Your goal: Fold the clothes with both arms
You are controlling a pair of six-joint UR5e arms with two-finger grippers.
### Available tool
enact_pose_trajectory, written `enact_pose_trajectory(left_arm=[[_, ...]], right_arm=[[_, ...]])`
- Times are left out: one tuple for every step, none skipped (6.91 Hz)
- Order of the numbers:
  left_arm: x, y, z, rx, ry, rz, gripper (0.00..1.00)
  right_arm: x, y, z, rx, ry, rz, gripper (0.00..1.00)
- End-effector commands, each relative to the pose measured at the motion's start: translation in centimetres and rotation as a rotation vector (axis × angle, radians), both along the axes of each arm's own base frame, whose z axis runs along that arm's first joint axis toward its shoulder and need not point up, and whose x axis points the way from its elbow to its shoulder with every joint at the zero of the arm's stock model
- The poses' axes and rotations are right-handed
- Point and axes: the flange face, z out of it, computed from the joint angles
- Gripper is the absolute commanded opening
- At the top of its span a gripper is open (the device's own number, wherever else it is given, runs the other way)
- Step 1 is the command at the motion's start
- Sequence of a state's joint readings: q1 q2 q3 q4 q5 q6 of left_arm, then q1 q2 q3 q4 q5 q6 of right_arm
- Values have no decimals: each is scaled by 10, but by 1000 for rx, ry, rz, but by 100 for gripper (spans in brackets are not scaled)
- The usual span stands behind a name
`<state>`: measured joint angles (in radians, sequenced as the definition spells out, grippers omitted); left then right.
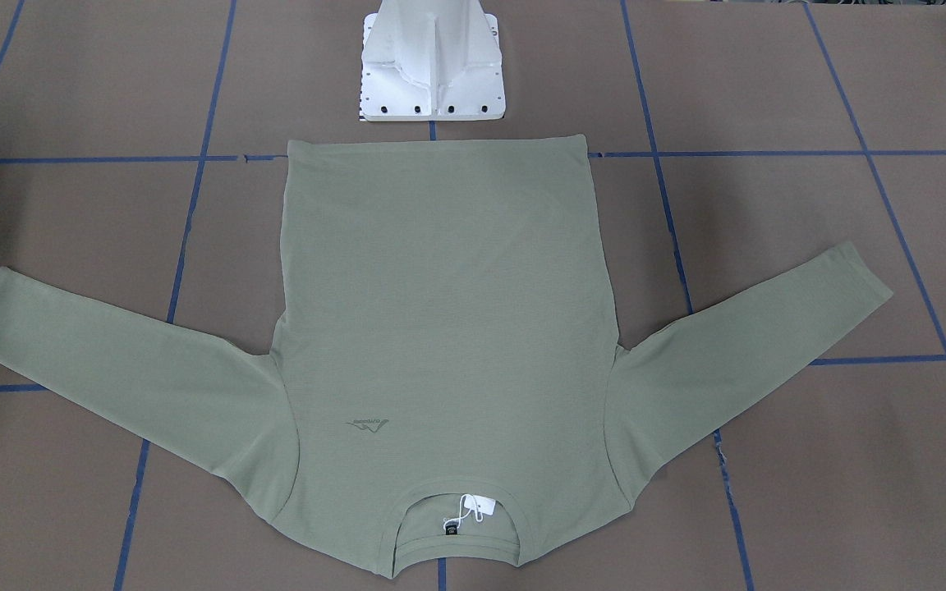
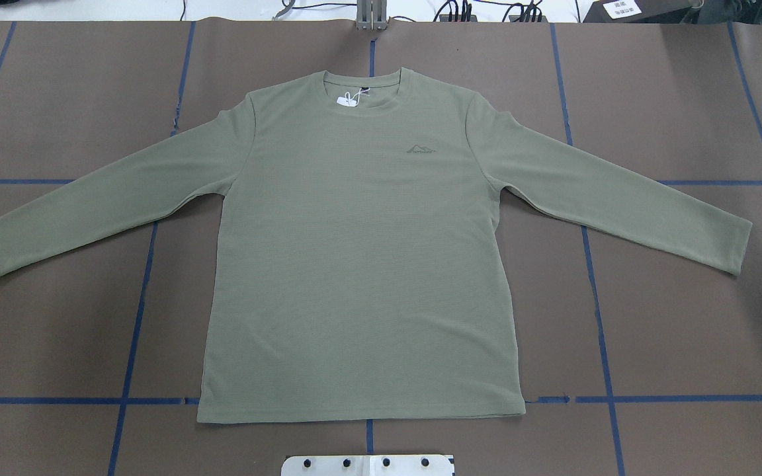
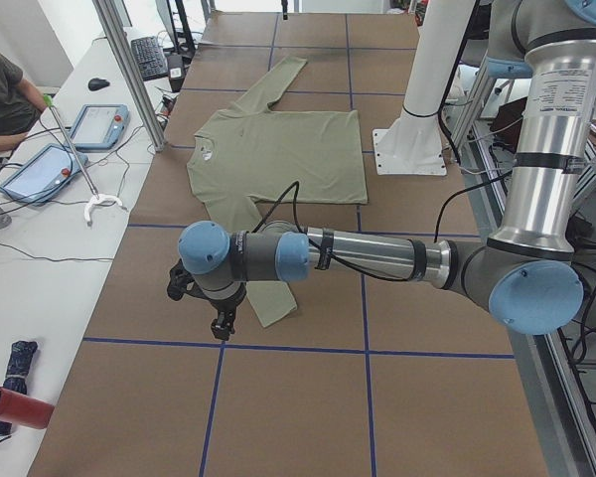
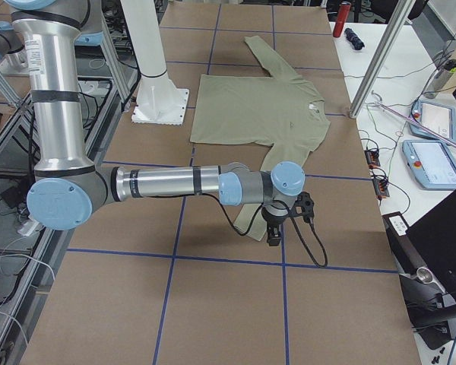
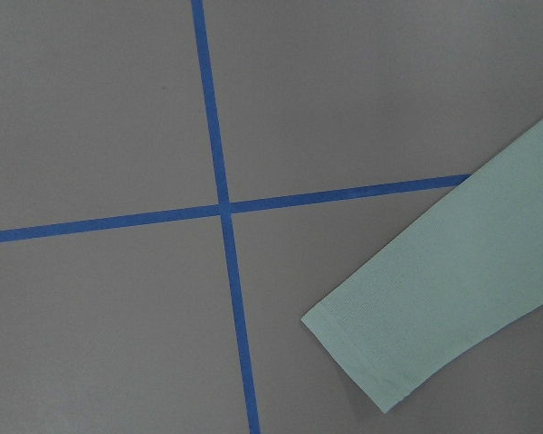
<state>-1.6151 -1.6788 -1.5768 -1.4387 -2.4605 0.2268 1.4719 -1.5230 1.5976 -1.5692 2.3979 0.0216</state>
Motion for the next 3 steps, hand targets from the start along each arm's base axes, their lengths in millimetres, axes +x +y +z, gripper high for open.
enact_pose_trajectory(left_arm=[[1, 4, -38, 84, -8, 6, 100], [2, 3, -25, 60, -75, 10, 100], [-1, 4, -39, 100, -123, 14, 100]], right_arm=[[8, 18, 3, -6, -7, 13, 100], [9, 18, 1, 0, 4, 23, 100], [8, 19, 4, -11, 3, 24, 100]])
